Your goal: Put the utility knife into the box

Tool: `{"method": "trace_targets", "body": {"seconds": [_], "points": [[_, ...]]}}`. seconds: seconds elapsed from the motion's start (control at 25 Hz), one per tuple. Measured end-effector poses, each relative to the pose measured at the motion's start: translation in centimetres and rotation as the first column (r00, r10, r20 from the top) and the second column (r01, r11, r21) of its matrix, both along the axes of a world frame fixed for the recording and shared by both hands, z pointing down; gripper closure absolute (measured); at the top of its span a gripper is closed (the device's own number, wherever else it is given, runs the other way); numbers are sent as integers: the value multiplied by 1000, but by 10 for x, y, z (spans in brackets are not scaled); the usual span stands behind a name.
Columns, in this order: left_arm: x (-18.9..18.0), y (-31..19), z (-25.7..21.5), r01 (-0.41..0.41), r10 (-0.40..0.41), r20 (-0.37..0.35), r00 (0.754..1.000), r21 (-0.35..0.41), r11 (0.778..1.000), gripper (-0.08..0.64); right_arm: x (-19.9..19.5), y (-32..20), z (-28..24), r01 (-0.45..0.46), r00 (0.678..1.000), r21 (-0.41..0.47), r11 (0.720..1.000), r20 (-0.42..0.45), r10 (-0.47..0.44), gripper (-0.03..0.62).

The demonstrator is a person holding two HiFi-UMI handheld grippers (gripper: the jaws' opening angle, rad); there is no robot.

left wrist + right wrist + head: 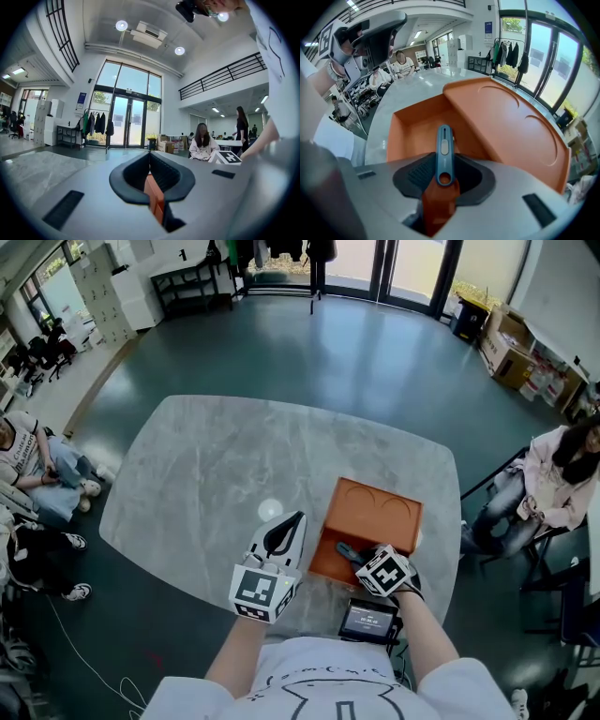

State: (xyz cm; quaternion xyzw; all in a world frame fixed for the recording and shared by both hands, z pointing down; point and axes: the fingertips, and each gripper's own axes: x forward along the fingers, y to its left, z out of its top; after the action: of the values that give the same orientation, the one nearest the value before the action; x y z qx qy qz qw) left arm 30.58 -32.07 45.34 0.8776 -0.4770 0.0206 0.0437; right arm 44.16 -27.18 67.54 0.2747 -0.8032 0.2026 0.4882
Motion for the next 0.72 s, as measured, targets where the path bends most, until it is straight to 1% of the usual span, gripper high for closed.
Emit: {"method": "trace_targets", "body": {"seconds": [0.2,0.36,0.44,0.6,0.72], "points": [[-4,0,2,13,-13,1,1000,-10,1000,545,-4,0,5,19,999,-8,1000,-31,-19,457],[-5,4,1,23,-23,4,1000,-14,1000,545,-5,1,1,42,998,10,999,-38,-41,452],[-3,6,4,24,-24,7,1000,-16,1000,545,-4,1,1,33,999,14,999,-25,-33,440],[1,14,11,20,-20,9,1000,-14,1000,545,0,4,-3,9,1000,31,999,10,-9,437],[-2,19,5,6,-6,12,1000,-12,1000,545,-1,5,-21,-25,999,59,998,38,23,437]]}}
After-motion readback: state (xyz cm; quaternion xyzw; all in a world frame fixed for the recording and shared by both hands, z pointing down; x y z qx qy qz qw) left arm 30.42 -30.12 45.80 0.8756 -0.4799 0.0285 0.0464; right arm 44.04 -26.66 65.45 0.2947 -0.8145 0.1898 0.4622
